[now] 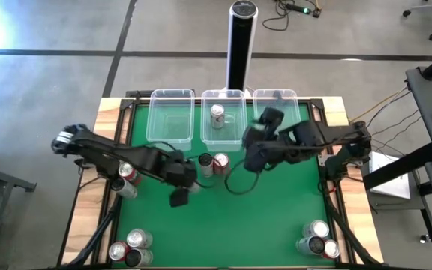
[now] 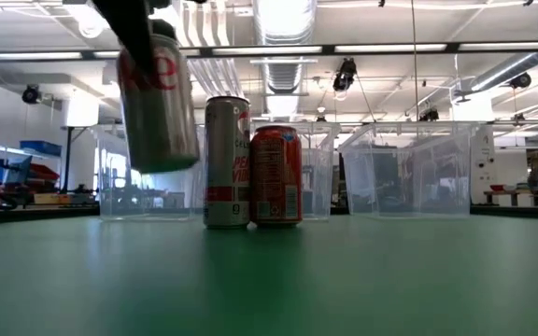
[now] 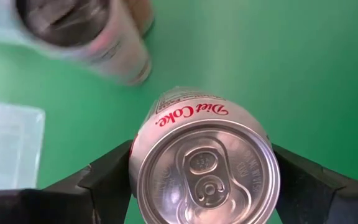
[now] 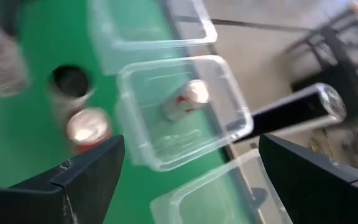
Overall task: Sort soda cans
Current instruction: Put the top left silver soda can into the top middle transparent bin
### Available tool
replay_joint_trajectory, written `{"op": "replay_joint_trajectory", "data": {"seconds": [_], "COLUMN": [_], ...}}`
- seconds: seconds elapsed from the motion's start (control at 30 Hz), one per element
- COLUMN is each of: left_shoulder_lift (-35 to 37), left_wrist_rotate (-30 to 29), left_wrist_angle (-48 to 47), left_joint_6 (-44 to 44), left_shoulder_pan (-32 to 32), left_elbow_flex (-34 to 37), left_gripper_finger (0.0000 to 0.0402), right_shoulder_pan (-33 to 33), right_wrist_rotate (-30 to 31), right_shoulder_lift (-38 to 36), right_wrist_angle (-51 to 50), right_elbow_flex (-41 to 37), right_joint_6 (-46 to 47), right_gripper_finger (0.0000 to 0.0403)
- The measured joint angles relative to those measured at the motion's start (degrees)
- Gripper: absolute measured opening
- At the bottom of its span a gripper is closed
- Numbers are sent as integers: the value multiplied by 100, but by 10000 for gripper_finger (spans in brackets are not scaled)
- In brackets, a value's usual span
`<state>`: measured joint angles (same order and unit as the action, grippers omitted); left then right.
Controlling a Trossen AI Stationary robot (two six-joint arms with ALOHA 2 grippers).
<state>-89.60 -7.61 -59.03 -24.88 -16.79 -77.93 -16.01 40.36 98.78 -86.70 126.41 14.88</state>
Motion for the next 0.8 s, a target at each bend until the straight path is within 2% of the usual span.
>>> {"op": "replay_joint_trajectory", "data": {"seconds": [0.2, 0.37, 0.43, 0.67, 0.8], "left_shoulder_lift": [-1082, -1825, -1977, -2185, -2193], "left_wrist_rotate": [100, 106, 99, 88, 11], "left_wrist_angle": [57, 69, 181, 435, 581], "left_joint_6": [-162, -116, -78, -17, 36], "left_shoulder_pan": [-266, -332, -347, -368, -368], "left_elbow_flex": [-742, -1200, -1321, -1344, -1344], "left_gripper_finger": [288, 288, 288, 290, 318], "right_shoulder_pan": [-679, -1225, -1448, -2240, -2431], "right_wrist_rotate": [-335, -532, -732, -859, -1479], "right_shoulder_lift": [10, -52, -104, -105, -72], "right_wrist_angle": [-36, -322, -315, -310, -187], "right_elbow_flex": [-362, -744, -883, -1200, -1490], "right_joint_6": [19, 1034, 1542, 2928, 3818], "right_gripper_finger": [363, 363, 363, 363, 363]}}
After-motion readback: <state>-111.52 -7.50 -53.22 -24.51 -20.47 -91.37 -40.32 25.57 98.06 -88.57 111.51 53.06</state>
